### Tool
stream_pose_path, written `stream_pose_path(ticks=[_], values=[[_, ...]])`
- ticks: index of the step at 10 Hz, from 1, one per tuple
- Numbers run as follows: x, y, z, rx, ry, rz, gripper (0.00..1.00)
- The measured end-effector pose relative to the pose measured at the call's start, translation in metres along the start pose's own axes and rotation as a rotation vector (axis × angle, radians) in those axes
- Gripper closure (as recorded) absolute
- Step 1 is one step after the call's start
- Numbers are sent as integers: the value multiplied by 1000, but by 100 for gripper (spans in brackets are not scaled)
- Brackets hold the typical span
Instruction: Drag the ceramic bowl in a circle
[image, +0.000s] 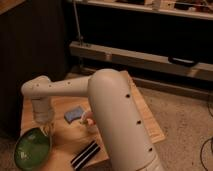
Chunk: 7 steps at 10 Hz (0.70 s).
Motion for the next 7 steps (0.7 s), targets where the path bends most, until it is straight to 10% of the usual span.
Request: stream_pose_path(ticks=[7], values=[[47,45,-21,55,-28,108,86]])
